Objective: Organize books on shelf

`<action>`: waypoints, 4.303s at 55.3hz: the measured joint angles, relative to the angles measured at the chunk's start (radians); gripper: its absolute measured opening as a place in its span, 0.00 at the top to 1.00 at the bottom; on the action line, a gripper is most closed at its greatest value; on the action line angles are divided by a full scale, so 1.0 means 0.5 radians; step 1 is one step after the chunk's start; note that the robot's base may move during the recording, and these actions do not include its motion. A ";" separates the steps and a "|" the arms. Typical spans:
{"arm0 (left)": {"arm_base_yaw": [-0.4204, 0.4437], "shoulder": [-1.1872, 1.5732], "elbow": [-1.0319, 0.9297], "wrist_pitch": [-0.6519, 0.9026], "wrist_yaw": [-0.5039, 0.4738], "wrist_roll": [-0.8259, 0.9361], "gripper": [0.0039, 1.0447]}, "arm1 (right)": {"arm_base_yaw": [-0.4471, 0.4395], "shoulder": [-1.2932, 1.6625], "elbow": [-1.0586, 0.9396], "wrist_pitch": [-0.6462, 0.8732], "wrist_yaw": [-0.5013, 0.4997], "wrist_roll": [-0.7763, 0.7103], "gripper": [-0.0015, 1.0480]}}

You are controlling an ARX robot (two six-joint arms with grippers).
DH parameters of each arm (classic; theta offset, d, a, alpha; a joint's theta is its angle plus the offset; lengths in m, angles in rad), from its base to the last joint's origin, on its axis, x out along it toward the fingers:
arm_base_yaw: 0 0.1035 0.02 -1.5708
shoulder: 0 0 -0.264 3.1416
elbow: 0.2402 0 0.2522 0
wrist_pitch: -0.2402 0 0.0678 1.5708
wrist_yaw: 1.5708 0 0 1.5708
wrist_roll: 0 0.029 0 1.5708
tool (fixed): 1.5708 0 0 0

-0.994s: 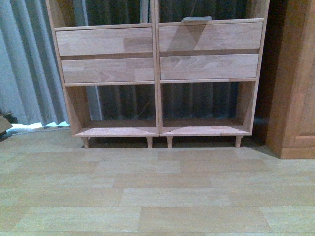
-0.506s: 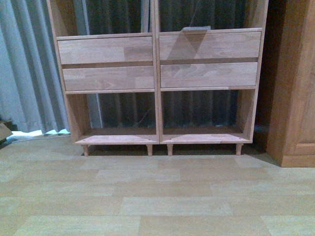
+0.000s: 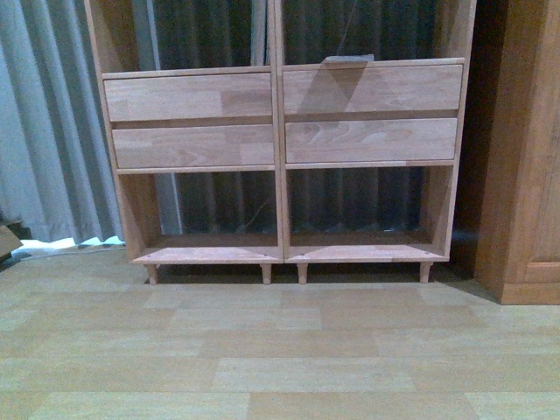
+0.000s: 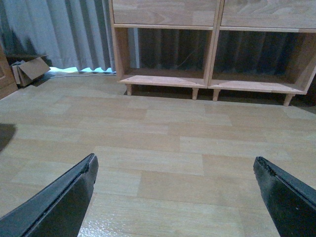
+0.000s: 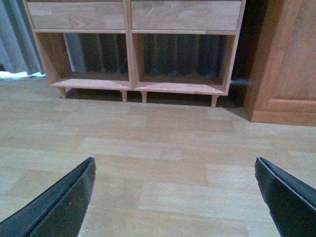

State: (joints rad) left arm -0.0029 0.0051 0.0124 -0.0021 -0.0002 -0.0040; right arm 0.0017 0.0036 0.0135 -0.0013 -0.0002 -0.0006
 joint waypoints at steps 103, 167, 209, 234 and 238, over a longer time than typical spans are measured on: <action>-0.001 -0.001 0.000 0.000 0.000 0.000 0.07 | 0.000 0.000 0.000 0.000 0.000 0.000 0.07; -0.001 0.002 0.000 0.000 0.000 0.000 0.07 | 0.000 0.001 0.000 0.000 0.000 0.001 0.07; -0.001 0.001 0.000 0.000 -0.001 -0.001 0.07 | 0.000 0.000 0.000 0.000 0.000 0.000 0.07; -0.001 -0.002 0.000 0.000 0.000 0.000 0.07 | 0.000 0.000 0.000 0.000 0.000 0.001 0.07; -0.001 -0.002 0.000 0.000 -0.001 0.001 0.07 | 0.000 0.000 0.000 0.000 0.000 0.001 0.07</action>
State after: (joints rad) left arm -0.0032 0.0044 0.0124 -0.0021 -0.0006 -0.0036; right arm 0.0017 0.0036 0.0135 -0.0013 -0.0002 -0.0002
